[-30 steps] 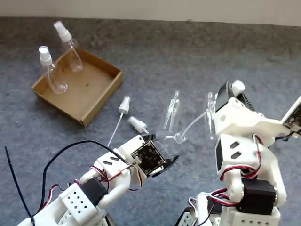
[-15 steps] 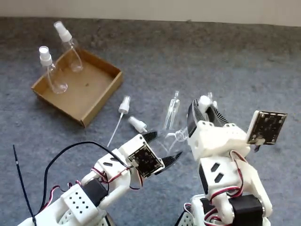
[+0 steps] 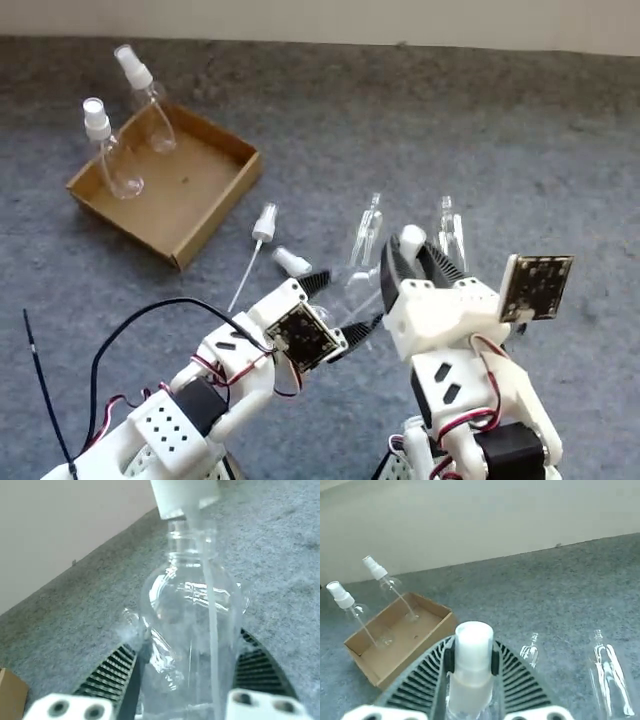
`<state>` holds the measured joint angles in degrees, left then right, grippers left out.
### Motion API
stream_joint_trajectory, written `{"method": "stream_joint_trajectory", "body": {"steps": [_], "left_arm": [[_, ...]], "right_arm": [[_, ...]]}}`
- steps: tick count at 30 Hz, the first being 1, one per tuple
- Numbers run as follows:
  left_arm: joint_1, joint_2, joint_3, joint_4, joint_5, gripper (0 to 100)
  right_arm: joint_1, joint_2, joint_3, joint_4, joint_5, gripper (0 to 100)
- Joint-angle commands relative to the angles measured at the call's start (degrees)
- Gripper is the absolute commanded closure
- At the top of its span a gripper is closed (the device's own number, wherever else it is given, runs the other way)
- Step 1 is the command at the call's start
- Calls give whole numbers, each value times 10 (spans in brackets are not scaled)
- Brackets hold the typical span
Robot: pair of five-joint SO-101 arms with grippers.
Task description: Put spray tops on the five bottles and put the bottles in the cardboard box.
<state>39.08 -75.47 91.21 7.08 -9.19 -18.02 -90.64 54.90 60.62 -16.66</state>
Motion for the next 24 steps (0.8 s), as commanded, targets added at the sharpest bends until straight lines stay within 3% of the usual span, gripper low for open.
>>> {"method": "stream_joint_trajectory", "body": {"steps": [1,6,24], "left_arm": [[-33,-9,-5,-35,4,861],[-37,-9,-6,-36,66,861],[-67,-9,-8,-37,72,861]], "right_arm": [[-28,-16,0,-11,34,989],[-51,-20,22,-11,38,989],[-53,-20,31,25,86,963]]}}
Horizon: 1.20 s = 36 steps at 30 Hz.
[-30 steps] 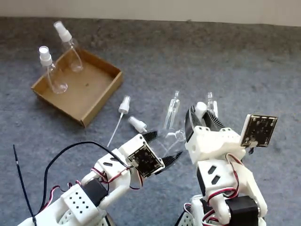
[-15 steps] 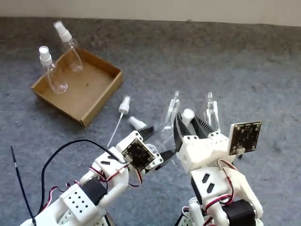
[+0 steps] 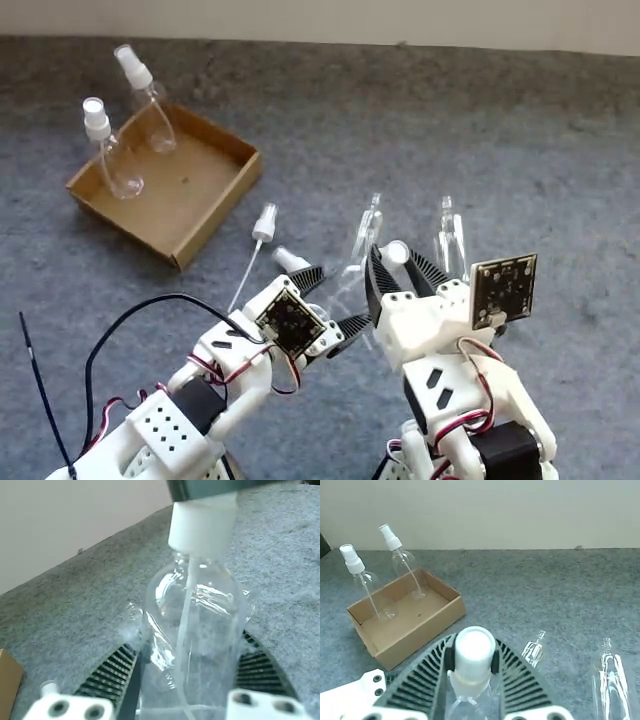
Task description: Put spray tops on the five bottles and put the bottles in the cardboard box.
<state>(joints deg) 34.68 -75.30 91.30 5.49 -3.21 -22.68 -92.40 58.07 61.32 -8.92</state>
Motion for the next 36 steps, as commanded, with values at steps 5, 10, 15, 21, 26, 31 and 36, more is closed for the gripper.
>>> {"method": "stream_joint_trajectory", "body": {"steps": [5,10,15,21,26,31,36], "left_arm": [[-23,-11,-8,-21,12,861],[-26,-11,-8,-21,12,859],[-27,-11,-7,-21,11,857],[-32,-13,-14,-21,9,857],[-84,-97,2,-40,11,860],[-99,-275,58,-38,10,860],[-103,-276,53,-18,9,860]], "right_arm": [[-7,-2,0,18,9,845],[-4,-2,-4,18,6,843],[-4,-2,-4,18,6,843],[0,-2,-4,15,9,843],[77,-2,0,8,5,843],[106,-2,67,-72,5,844],[104,-2,153,-147,5,848]]}}
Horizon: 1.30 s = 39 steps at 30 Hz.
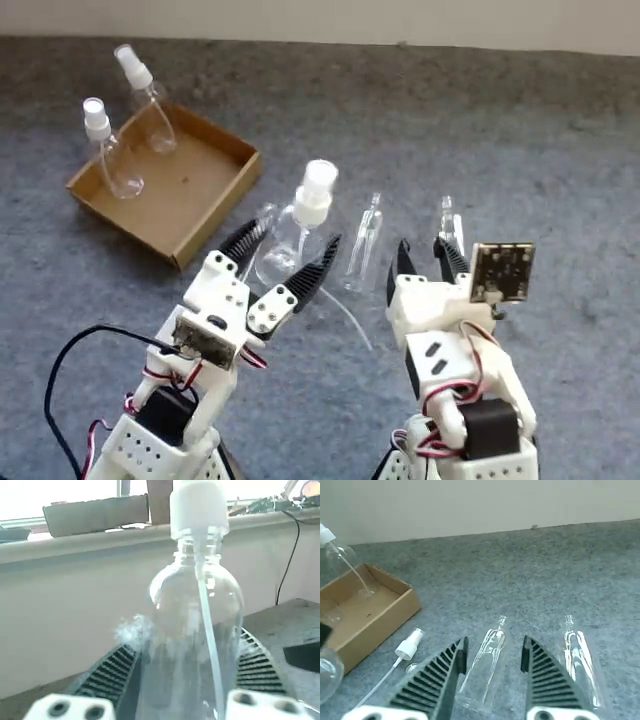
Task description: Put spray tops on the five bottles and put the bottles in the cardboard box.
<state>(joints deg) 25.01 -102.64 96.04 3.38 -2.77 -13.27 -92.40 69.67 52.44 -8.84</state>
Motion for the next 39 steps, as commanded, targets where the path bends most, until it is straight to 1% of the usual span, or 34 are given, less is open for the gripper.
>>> {"method": "stream_joint_trajectory", "body": {"steps": [1,3,6,7,10,13,20,25,29,32,35,37,39], "left_arm": [[-7,5,3,2,4,860],[-14,-1,2,1,4,860],[-35,-17,9,1,4,860],[-38,-19,9,1,4,860],[-41,-19,10,2,4,860],[-37,-19,10,4,4,860],[-41,-19,10,4,4,860],[-38,-19,10,2,7,860],[-25,-19,9,-8,9,860],[3,-19,9,-41,55,860],[13,-19,9,-61,97,860],[13,-19,10,-64,115,860],[17,-19,10,-65,143,860]], "right_arm": [[6,-2,49,-65,4,862],[-7,-2,72,-82,4,908],[-43,-2,96,-134,5,992],[-55,-2,103,-156,6,998],[-79,-2,143,-205,7,993],[-83,-2,177,-226,8,993],[-87,-2,212,-227,9,993],[-129,-3,224,-227,4,993],[-137,-16,224,-227,4,993],[-137,-76,225,-227,8,993],[-134,-142,227,-225,8,993],[-132,-128,228,-225,10,993],[-137,-117,228,-225,33,993]]}}
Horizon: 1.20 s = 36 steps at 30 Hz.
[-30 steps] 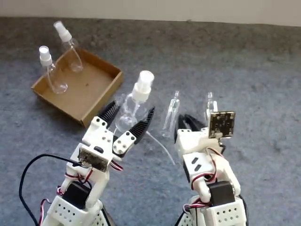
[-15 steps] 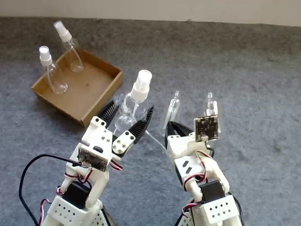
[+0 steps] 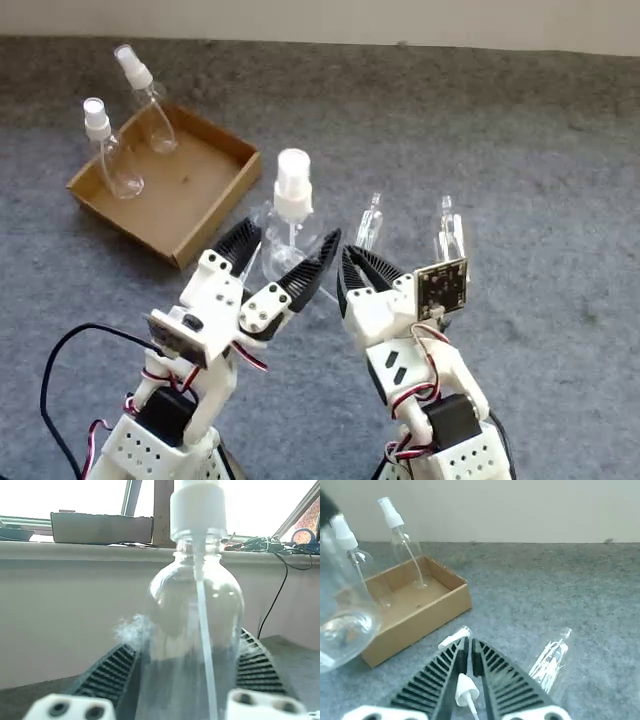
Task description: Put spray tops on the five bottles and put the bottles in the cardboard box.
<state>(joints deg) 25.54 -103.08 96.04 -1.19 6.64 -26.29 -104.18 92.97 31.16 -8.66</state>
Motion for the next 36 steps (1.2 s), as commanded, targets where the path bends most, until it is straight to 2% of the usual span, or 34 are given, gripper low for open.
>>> {"method": "stream_joint_trajectory", "body": {"steps": [1,4,7,11,16,22,30,36], "left_arm": [[13,-15,10,-19,70,860],[8,-15,10,-47,136,860],[8,-15,10,-77,158,860],[13,-15,10,-78,161,860],[18,-15,10,-78,161,860],[63,-15,10,-60,158,860],[62,-15,10,-40,158,860],[65,-15,10,16,158,860]], "right_arm": [[-8,-6,-4,-14,42,993],[-41,-15,-4,-13,59,993],[-81,-14,-4,-13,59,993],[-95,-14,-4,-13,66,993],[-95,-14,-4,-12,131,993],[-95,-14,-4,-12,132,993],[-92,-14,-4,-12,135,993],[-91,-14,-5,-12,135,993]]}}
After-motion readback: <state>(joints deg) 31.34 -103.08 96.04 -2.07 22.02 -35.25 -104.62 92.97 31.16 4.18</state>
